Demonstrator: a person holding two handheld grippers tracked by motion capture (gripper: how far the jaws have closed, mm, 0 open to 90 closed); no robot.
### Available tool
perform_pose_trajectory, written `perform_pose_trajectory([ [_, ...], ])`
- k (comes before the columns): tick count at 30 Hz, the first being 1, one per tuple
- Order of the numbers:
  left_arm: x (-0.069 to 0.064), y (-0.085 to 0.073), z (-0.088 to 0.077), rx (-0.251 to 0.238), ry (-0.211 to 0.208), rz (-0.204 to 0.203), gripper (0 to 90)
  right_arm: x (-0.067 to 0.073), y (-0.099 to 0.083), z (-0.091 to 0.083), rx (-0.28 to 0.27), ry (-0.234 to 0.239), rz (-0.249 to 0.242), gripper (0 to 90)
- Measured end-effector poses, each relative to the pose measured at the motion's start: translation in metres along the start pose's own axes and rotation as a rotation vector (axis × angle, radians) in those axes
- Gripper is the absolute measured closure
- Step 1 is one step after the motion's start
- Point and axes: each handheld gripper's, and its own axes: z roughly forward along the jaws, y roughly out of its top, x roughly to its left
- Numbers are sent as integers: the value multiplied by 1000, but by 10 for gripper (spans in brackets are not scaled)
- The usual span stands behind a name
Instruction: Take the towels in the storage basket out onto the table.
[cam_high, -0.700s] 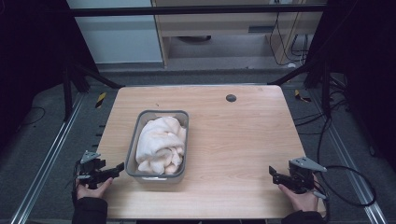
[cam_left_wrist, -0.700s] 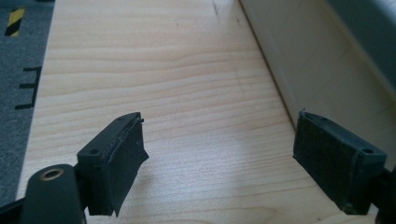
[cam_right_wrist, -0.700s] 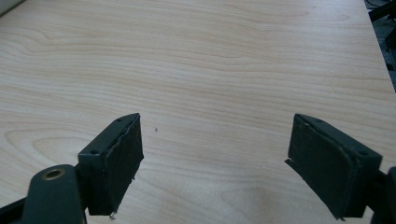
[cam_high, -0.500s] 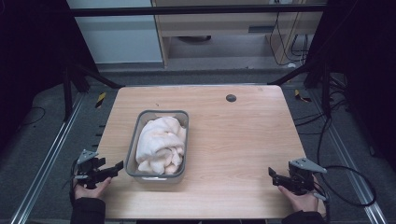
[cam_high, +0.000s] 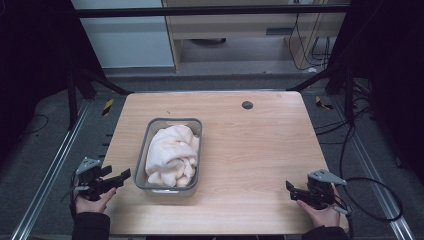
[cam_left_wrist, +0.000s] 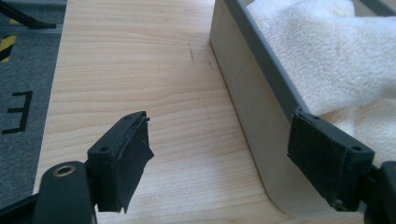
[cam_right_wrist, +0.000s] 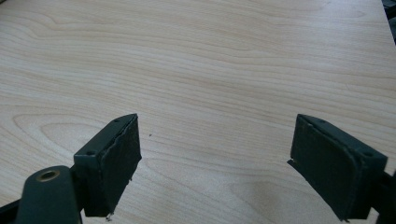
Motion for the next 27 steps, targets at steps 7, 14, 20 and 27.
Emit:
perform_pose_trajectory([
  [7, -8, 9, -5, -8, -36, 12, 210, 0, 0, 0, 5, 0, 0, 156],
  [14, -16, 20, -9, -10, -33, 27, 226, 0, 0, 0, 2, 1, 1, 155],
  [20, -21, 34, -15, -32, -43, 33, 236, 0, 0, 1, 9, 3, -1, 148],
  [27, -30, 42, -20, -36, -64, 65, 252, -1, 1, 0, 0, -5, 5, 142],
])
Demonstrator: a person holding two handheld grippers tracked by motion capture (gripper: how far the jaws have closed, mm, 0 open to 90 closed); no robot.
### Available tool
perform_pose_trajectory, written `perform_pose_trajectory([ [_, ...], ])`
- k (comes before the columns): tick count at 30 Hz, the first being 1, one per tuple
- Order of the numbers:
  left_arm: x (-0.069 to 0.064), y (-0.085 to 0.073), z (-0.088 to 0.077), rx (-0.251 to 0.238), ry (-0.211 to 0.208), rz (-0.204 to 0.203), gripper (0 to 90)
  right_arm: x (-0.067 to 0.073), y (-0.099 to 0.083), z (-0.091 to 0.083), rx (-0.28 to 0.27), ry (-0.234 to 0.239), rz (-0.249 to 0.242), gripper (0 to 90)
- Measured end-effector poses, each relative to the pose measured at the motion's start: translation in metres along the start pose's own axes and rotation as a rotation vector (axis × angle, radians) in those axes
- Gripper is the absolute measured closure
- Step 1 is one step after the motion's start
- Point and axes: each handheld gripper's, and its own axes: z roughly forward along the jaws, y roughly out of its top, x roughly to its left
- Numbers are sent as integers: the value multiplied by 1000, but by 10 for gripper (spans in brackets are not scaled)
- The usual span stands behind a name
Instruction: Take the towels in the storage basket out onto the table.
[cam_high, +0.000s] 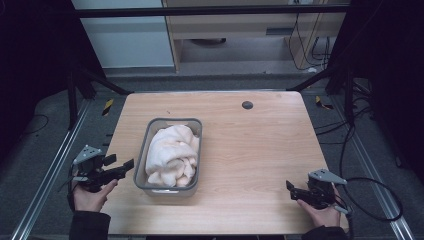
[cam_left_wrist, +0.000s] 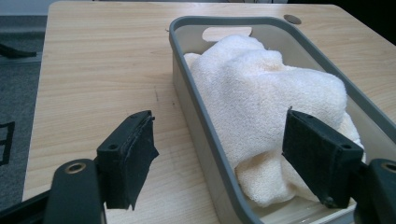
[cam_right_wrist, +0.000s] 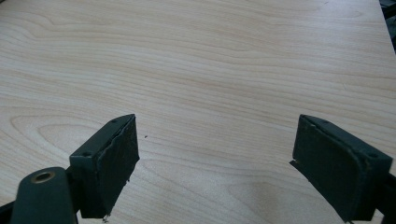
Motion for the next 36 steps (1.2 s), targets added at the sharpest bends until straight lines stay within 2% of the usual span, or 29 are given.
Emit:
perform_pose_trajectory([
  [5, -5, 13, -2, -3, -34, 0, 271, 0, 0, 0, -5, -3, -1, 139],
  [9, -9, 20, -1, 8, -43, 7, 281, 0, 0, -1, -4, -5, -2, 136],
  [15, -19, 35, -1, 37, -52, 49, 286, 0, 0, 0, -2, -6, -3, 135],
  [20, -27, 43, 1, 52, -60, 66, 285, 0, 0, 0, -1, -6, -4, 134],
  [21, -31, 46, 3, 64, -65, 88, 286, 0, 0, 0, -1, -7, -5, 133],
  [24, -35, 48, 5, 75, -67, 98, 287, 0, 0, 0, -2, -7, -5, 134],
  [29, -45, 58, 15, 123, -78, 125, 282, 0, 1, 0, 2, -7, -9, 133],
  [36, -57, 66, 24, 153, -88, 152, 268, 0, 1, 1, 7, -4, -9, 132],
])
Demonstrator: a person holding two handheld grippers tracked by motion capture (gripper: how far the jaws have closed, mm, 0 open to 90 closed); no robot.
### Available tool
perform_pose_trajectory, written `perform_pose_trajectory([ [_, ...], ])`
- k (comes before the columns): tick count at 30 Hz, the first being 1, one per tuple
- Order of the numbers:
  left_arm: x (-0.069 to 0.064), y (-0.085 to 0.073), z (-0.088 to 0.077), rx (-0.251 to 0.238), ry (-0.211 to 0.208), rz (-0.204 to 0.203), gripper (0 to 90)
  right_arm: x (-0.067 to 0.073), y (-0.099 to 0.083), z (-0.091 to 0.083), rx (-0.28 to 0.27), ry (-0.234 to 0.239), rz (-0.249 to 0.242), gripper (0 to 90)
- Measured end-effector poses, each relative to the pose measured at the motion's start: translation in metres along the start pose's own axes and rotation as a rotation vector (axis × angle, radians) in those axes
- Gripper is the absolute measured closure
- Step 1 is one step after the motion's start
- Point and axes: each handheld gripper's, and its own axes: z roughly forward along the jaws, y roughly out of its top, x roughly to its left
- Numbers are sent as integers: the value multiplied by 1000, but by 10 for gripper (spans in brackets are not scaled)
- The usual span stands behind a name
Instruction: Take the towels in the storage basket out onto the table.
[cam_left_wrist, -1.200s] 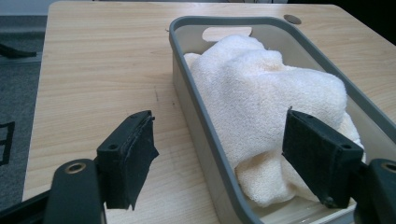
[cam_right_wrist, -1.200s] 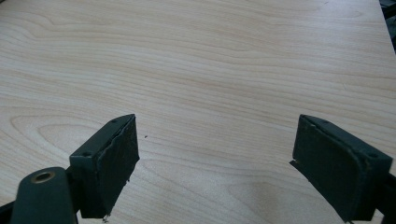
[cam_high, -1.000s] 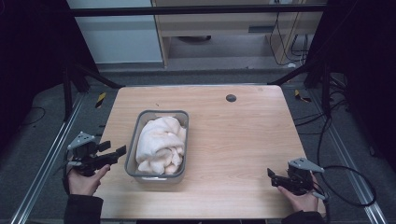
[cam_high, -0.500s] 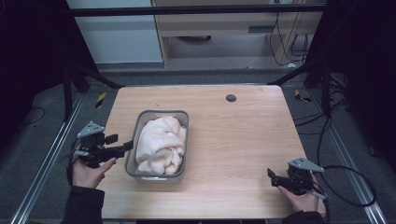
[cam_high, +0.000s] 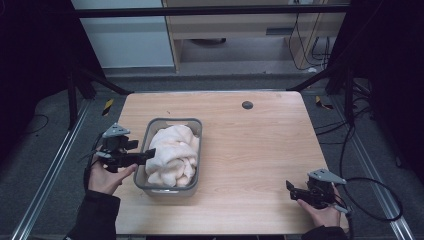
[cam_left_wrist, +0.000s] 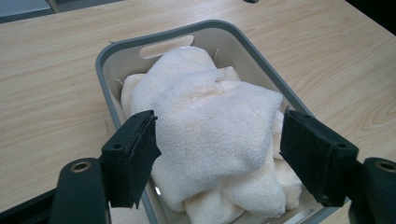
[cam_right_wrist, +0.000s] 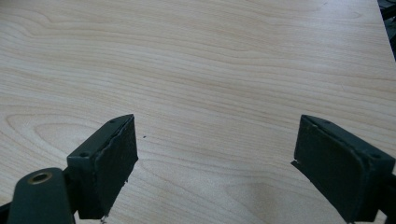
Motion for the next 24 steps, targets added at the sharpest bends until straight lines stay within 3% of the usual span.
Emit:
perform_pose_trajectory([
  [15, -20, 16, 34, 95, -7, 48, 232, 0, 0, 2, 14, 6, -5, 123],
  [24, -22, 19, 51, 132, 6, 45, 184, 0, -1, 3, 24, 13, -8, 116],
])
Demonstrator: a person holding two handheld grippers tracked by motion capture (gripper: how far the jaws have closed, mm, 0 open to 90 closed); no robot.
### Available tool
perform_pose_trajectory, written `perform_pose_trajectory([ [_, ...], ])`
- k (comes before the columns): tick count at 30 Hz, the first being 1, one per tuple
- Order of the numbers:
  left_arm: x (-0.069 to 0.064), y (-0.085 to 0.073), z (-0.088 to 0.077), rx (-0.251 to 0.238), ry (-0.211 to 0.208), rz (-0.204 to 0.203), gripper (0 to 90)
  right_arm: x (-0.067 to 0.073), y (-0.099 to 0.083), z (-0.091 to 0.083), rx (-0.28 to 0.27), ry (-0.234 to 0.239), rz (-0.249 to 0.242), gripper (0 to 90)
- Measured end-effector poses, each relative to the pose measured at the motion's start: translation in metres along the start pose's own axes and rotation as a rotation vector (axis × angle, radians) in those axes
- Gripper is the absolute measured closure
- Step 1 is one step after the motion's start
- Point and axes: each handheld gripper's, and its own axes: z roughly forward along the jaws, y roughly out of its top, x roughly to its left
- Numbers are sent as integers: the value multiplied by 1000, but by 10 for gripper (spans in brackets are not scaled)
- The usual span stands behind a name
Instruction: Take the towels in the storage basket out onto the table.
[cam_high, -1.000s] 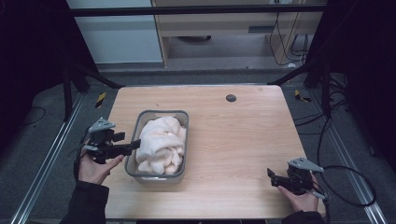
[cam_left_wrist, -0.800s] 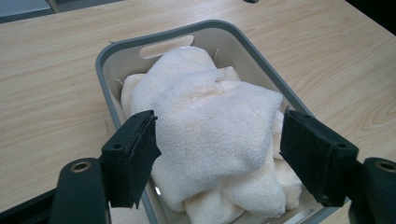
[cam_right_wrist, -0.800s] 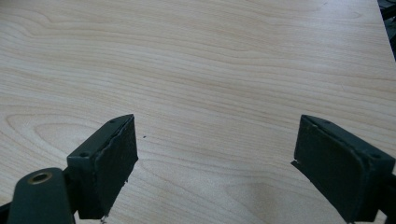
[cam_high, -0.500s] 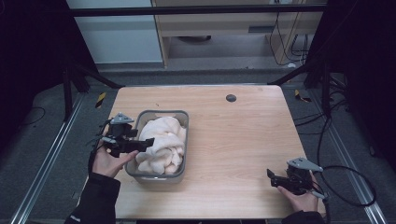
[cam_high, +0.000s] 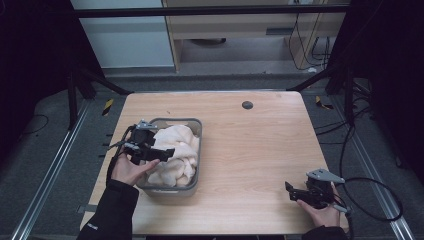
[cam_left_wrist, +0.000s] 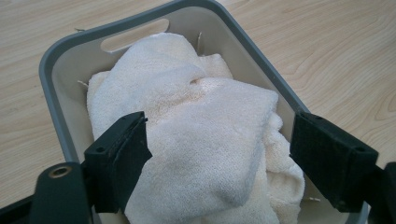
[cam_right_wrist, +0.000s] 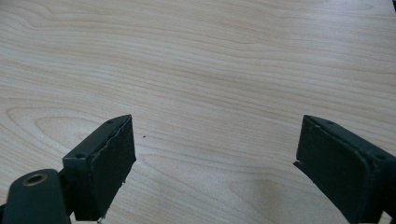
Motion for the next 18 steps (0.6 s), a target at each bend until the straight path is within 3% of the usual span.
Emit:
perform_pose_trajectory([
  [18, 3, -6, 35, 116, 25, -4, 81, 0, 0, 2, 22, 11, 1, 99],
])
